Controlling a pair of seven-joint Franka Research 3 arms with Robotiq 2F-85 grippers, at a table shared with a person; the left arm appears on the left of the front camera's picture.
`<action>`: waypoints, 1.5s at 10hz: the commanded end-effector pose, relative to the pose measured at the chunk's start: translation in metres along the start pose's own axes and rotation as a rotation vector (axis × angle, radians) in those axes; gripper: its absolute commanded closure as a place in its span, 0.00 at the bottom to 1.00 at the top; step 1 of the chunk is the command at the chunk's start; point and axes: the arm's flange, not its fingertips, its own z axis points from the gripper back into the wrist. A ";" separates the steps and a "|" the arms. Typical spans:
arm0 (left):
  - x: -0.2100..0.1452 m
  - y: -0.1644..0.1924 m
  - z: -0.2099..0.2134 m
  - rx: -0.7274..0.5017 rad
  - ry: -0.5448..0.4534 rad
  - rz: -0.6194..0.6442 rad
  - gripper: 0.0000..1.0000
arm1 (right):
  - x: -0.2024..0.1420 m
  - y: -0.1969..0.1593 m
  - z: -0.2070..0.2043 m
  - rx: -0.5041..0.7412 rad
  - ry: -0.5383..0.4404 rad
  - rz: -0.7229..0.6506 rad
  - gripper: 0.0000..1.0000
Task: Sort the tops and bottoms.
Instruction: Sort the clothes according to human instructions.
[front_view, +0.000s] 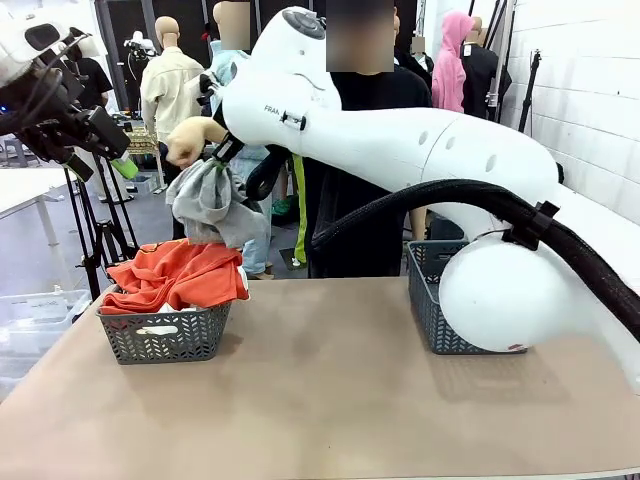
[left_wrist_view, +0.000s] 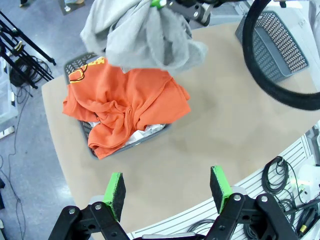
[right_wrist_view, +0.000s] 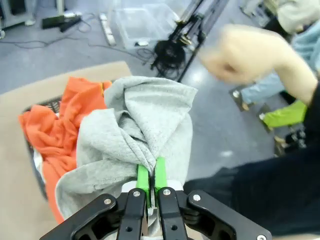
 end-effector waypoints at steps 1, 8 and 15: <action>-0.002 0.001 0.002 -0.005 0.004 0.007 0.12 | 0.058 -0.033 -0.039 0.117 -0.105 0.047 1.00; -0.002 0.001 0.002 -0.005 0.004 0.007 0.12 | 0.030 -0.007 -0.196 0.436 -0.075 0.017 1.00; -0.002 0.001 0.002 -0.005 0.004 0.007 0.12 | -0.073 0.072 -0.139 0.439 0.009 0.030 1.00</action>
